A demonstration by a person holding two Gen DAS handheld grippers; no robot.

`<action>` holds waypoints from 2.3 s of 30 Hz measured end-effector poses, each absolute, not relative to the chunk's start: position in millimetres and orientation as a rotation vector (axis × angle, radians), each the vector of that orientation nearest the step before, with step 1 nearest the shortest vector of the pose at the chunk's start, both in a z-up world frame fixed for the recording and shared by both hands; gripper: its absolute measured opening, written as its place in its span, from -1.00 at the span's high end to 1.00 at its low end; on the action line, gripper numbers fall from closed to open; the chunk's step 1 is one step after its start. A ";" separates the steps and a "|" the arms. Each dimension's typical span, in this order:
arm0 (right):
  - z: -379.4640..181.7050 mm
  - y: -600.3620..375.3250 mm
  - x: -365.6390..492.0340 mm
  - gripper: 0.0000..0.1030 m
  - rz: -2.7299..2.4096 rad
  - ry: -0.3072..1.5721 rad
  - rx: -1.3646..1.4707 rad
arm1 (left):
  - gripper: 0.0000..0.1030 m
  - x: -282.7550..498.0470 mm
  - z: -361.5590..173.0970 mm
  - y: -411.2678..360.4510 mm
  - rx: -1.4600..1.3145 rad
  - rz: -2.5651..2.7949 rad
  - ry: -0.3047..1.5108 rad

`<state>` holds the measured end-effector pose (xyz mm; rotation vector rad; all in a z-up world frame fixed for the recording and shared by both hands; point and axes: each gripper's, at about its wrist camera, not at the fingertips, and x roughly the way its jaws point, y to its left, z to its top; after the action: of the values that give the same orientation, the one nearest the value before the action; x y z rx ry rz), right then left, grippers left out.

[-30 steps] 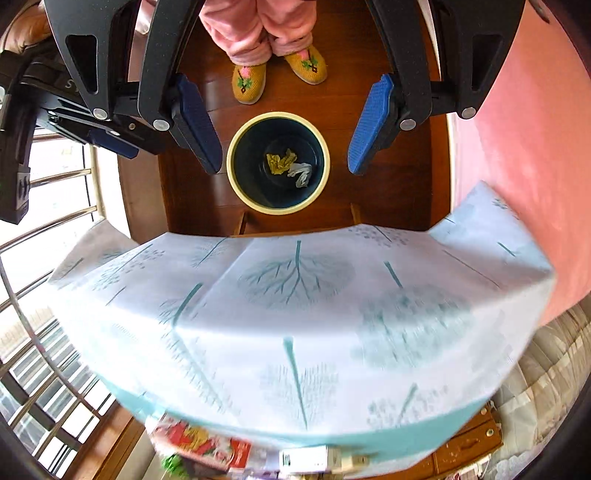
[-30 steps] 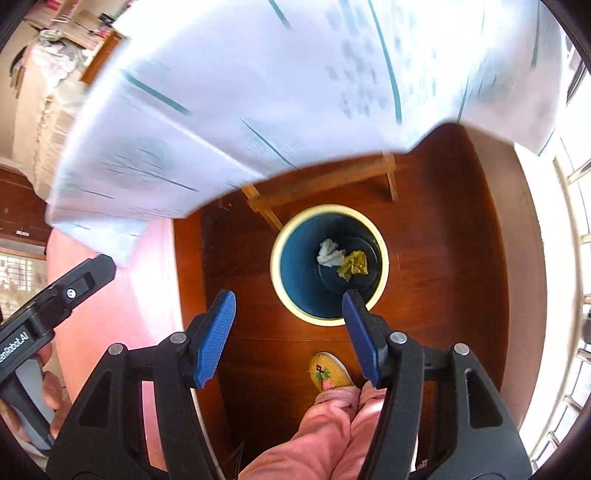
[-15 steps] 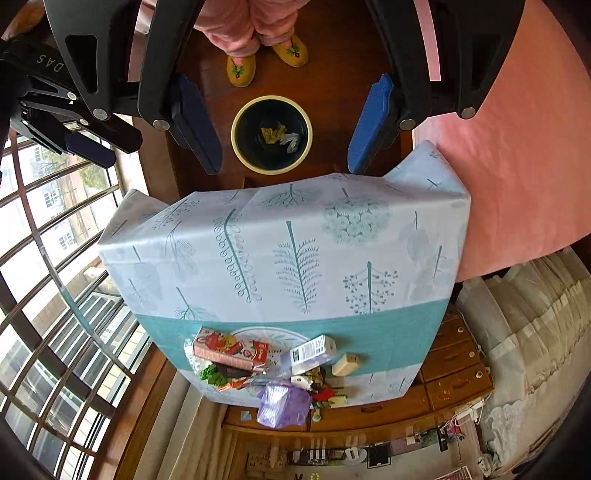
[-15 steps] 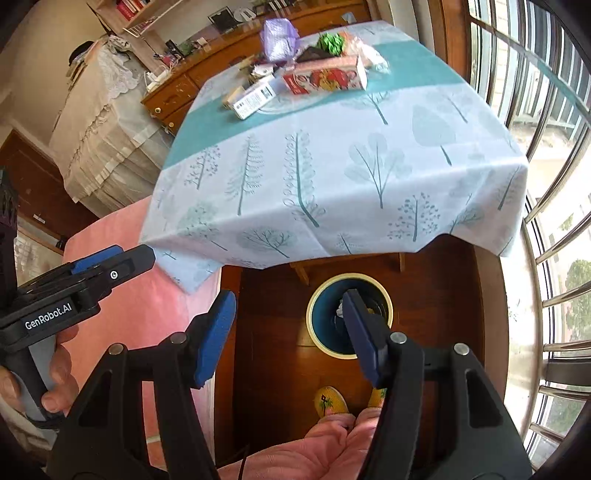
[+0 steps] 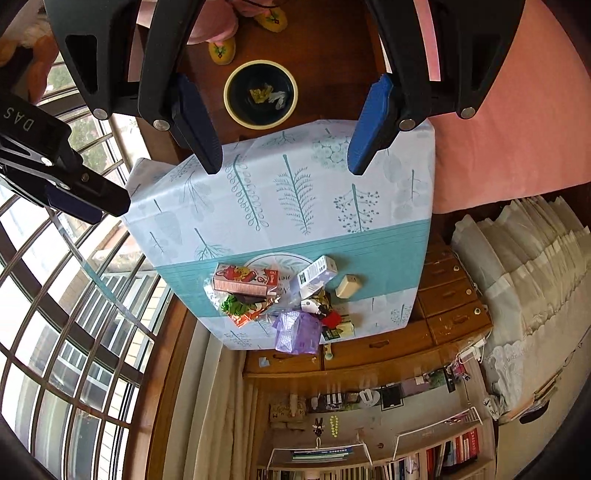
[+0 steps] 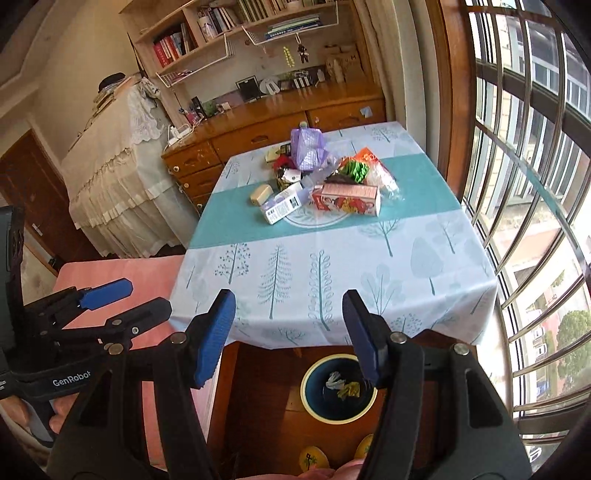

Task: Collect trash
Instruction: 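Move both tools back toward the trash on the table, then grasp the white milk carton with the left gripper while the right grasps the pink box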

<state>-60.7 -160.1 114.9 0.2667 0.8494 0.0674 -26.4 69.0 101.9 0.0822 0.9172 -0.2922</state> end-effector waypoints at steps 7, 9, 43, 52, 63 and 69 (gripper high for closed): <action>118.9 -176.1 -20.7 -0.12 0.054 0.850 0.223 | -0.39 8.6 110.8 74.0 0.042 -0.263 0.913; 112.7 -184.0 -4.2 -0.12 0.059 0.856 0.204 | -0.39 27.4 105.5 71.5 0.051 -0.220 0.923; -140.8 -254.4 330.0 0.00 0.519 1.197 -0.271 | -0.39 416.0 -122.4 -12.9 0.246 -0.098 1.347; -141.0 -267.0 329.5 0.17 0.583 1.228 -0.187 | -0.31 447.4 -152.5 -1.9 0.190 -0.101 1.434; -115.5 -272.3 304.4 0.20 0.589 1.192 -0.119 | 0.33 410.5 -144.5 5.5 0.172 0.025 1.335; -90.0 -261.4 273.5 0.21 0.563 1.158 -0.107 | 0.33 360.7 -122.9 20.3 0.057 0.038 1.296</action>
<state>273.5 -261.4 -90.0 -0.1065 1.1577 0.5634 360.7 20.3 -122.9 0.0569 1.2964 0.0375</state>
